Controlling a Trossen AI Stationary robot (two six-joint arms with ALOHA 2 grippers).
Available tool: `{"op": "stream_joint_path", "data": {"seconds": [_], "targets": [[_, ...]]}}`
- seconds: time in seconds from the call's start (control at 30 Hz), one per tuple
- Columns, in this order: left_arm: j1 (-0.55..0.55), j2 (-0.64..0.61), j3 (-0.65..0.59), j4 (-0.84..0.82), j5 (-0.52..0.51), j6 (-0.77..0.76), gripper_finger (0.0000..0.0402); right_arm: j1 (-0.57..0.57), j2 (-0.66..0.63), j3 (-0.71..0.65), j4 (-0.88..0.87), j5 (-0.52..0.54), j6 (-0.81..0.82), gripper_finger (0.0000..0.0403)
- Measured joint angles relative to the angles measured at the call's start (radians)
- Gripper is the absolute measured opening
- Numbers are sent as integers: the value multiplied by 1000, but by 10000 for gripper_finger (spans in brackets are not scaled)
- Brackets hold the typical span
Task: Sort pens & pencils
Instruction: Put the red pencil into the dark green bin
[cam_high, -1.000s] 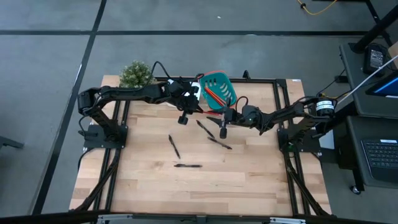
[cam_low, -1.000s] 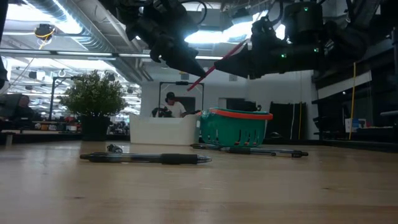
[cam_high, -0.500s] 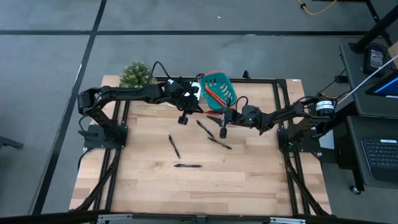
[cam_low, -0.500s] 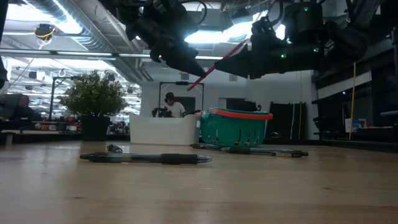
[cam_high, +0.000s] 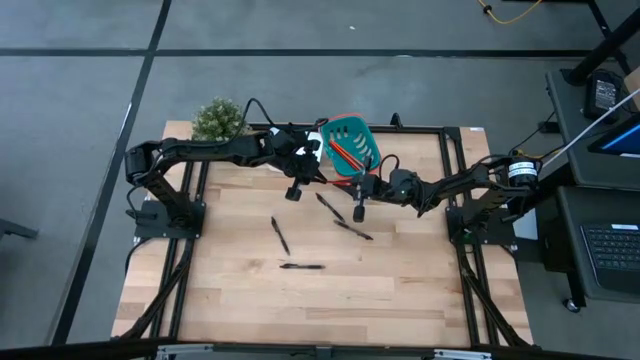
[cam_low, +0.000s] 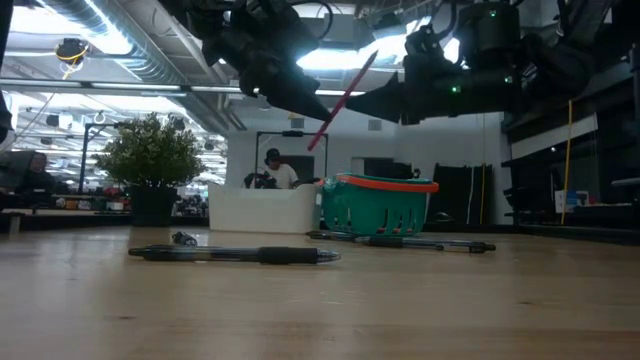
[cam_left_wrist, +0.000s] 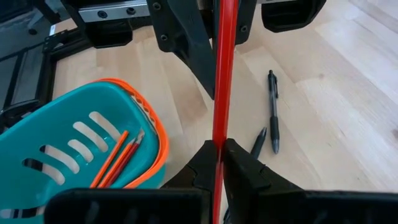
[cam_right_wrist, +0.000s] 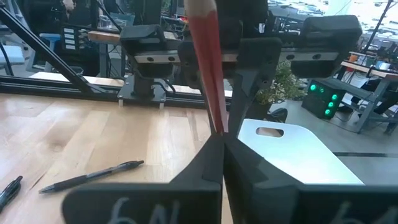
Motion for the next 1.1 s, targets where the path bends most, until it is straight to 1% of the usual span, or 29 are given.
{"op": "stream_joint_path", "data": {"seconds": [0.17,0.27,0.5,0.67,0.8,0.93,1.1], "targets": [[0,0,0,1,0,0,15,0,0,0,18,-2,5,5],[0,0,0,1,0,0,15,0,0,0,18,-18,6,14],[0,0,0,0,0,0,15,1,0,0,16,-52,23,66],[0,0,0,0,-1,0,15,1,-1,0,15,-56,33,104],[0,0,0,0,-1,0,15,0,-1,0,15,-56,34,126],[0,0,0,0,-1,1,15,0,-1,0,9,-55,57,135],[0,0,0,0,-1,1,15,0,-1,1,25,-55,50,133]]}}
